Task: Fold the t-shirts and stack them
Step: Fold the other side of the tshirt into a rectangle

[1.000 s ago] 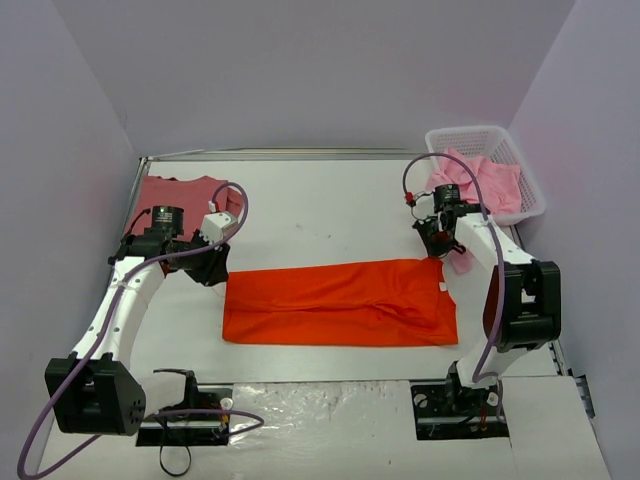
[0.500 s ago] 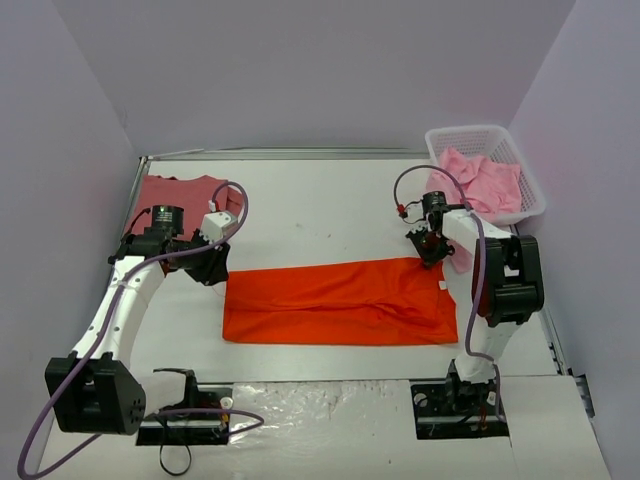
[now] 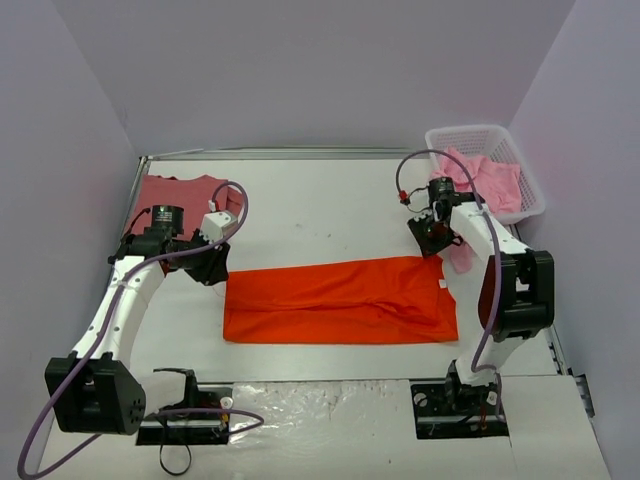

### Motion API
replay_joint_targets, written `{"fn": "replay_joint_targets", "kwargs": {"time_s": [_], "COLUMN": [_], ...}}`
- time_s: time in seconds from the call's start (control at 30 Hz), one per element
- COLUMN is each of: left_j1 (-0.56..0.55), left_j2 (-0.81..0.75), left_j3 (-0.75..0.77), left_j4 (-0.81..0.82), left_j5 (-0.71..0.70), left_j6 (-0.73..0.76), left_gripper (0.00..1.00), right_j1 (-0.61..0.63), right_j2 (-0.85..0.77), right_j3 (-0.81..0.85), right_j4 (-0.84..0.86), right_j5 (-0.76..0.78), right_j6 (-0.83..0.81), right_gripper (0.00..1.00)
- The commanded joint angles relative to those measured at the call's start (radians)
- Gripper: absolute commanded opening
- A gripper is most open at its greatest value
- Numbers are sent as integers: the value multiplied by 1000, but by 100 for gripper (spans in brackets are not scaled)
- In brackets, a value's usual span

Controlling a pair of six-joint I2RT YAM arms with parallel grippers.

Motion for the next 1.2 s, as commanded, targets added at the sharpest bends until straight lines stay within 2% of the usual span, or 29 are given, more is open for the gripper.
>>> {"fn": "replay_joint_targets", "kwargs": {"time_s": [0.0, 0.13, 0.23, 0.27, 0.3, 0.57, 0.77, 1.17], "left_j1": [7, 7, 8, 8, 7, 8, 8, 8], "left_j2": [-28, -28, -30, -28, -28, -22, -25, -22], "left_j3": [1, 1, -1, 1, 1, 1, -1, -2], "left_j4": [4, 4, 4, 4, 4, 7, 8, 10], "left_j5": [-1, -5, -7, -8, -8, -18, -30, -36], "left_j6": [3, 3, 3, 1, 1, 1, 1, 3], "left_gripper": [32, 32, 32, 32, 32, 32, 32, 32], "right_j1": [6, 30, 47, 56, 61, 87, 127, 276], "right_j2": [-116, -168, -205, -220, -228, -291, -314, -262], "right_j3": [75, 80, 52, 44, 31, 0, -46, -140], "right_j4": [-169, -265, -331, -345, -380, -535, -567, -471], "right_j5": [-68, -98, -111, -115, -127, -144, -158, -140], "right_j6": [-58, -122, -168, -193, -210, -326, -342, -265], "right_gripper": [23, 23, 10, 1, 0, 0, 0, 0]}}
